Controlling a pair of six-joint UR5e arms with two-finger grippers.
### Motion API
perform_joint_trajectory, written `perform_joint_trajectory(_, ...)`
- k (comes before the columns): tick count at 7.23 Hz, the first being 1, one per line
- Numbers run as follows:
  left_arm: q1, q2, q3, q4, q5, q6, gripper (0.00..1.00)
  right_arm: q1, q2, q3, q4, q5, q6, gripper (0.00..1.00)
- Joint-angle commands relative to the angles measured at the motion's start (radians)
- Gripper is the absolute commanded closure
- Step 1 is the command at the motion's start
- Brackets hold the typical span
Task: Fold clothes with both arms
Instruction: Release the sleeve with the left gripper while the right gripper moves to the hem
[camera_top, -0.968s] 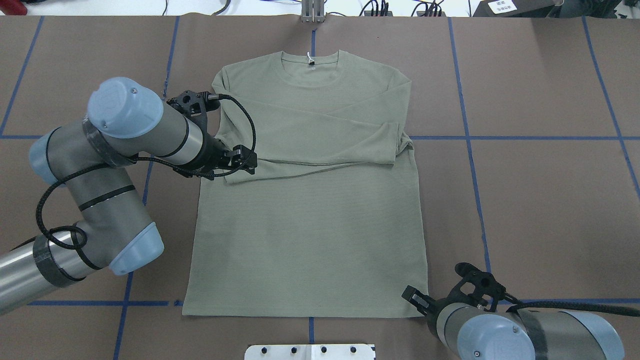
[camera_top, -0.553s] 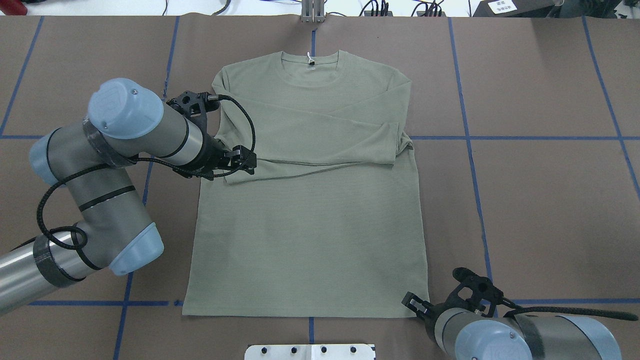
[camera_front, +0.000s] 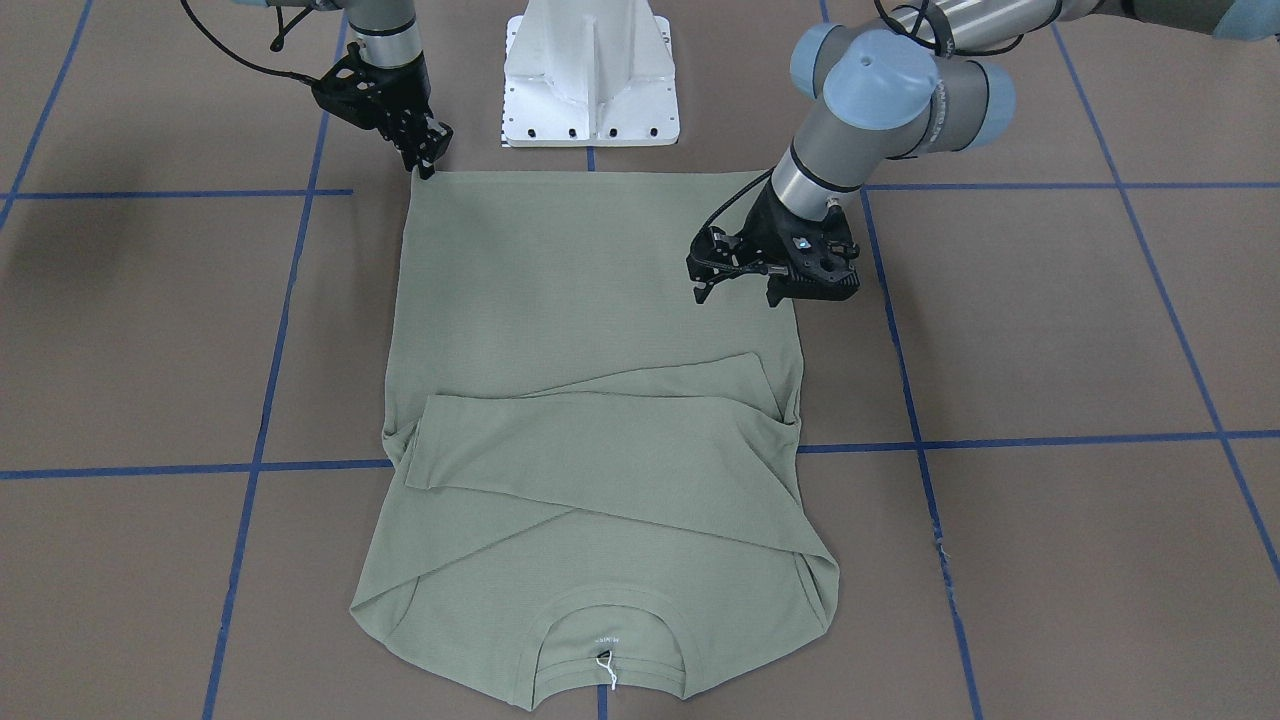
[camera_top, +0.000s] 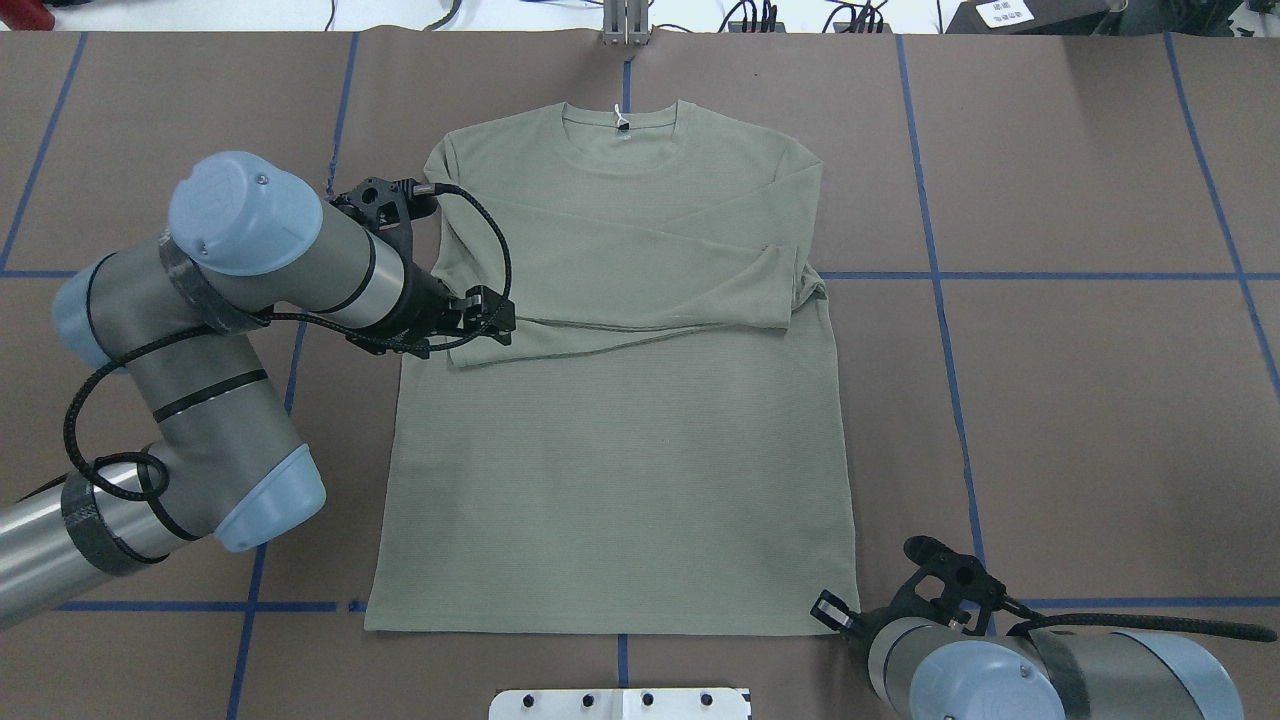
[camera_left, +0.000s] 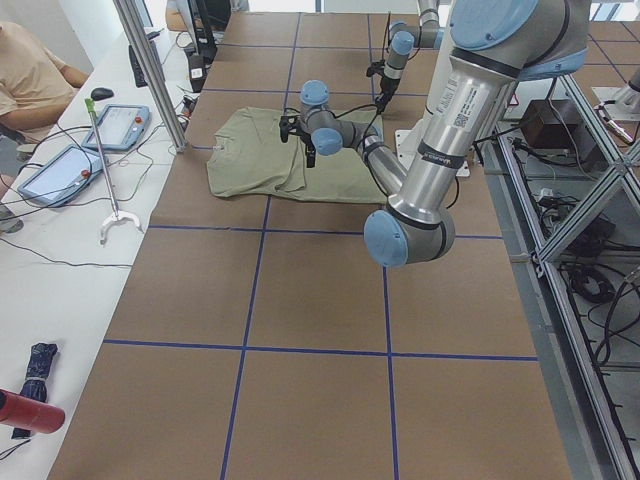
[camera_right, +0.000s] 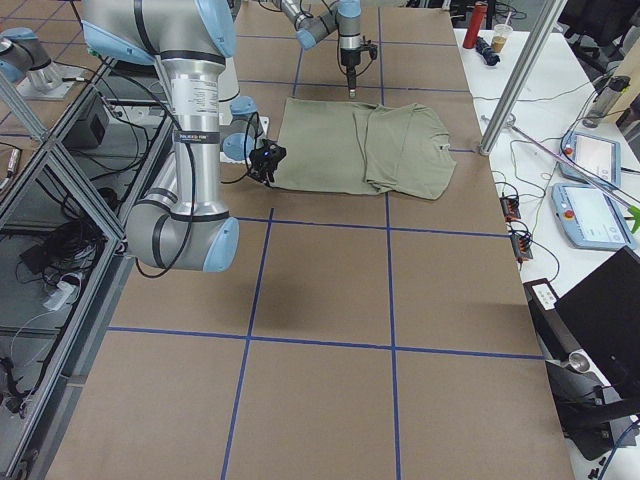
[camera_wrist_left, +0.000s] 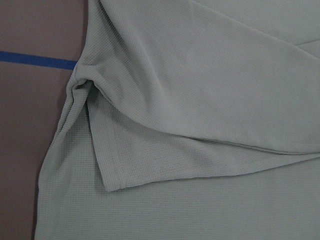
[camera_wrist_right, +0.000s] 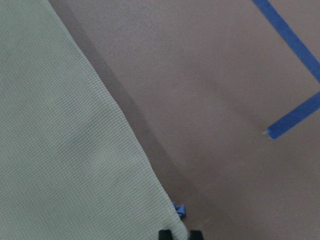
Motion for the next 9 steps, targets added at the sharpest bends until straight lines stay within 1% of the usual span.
perform_joint_trajectory(1, 0.001, 0.001, -0.019, 0.000, -0.002, -0.009, 0.01, 0.004, 0.006, 0.011, 0.000, 0.000, 0.000, 1.00)
perform_joint_trajectory(3, 0.012, 0.082, -0.133, 0.000, 0.007, -0.122, 0.02, 0.023, 0.004, 0.037, 0.000, 0.012, -0.005, 1.00)
perform_joint_trajectory(4, 0.033, 0.093, -0.164, 0.000, 0.009, -0.168, 0.02, 0.020, 0.006, 0.037, 0.000, 0.017, -0.005, 1.00)
perform_joint_trajectory(5, 0.088, 0.139, -0.201, 0.000, 0.039, -0.227, 0.01, 0.025, 0.007, 0.040, 0.000, 0.018, -0.006, 1.00)
perform_joint_trajectory(6, 0.165, 0.203, -0.264, 0.001, 0.146, -0.270, 0.01, 0.028, 0.006, 0.042, 0.000, 0.024, -0.008, 1.00)
perform_joint_trajectory(7, 0.255, 0.284, -0.305, 0.001, 0.247, -0.334, 0.01, 0.033, 0.006, 0.046, 0.000, 0.027, -0.006, 1.00)
perform_joint_trajectory(8, 0.356, 0.314, -0.310, 0.006, 0.380, -0.426, 0.02, 0.039, 0.003, 0.051, 0.000, 0.027, -0.006, 1.00)
perform_joint_trajectory(9, 0.376, 0.329, -0.321, 0.011, 0.385, -0.457, 0.02, 0.040, 0.001, 0.054, 0.000, 0.026, -0.003, 1.00)
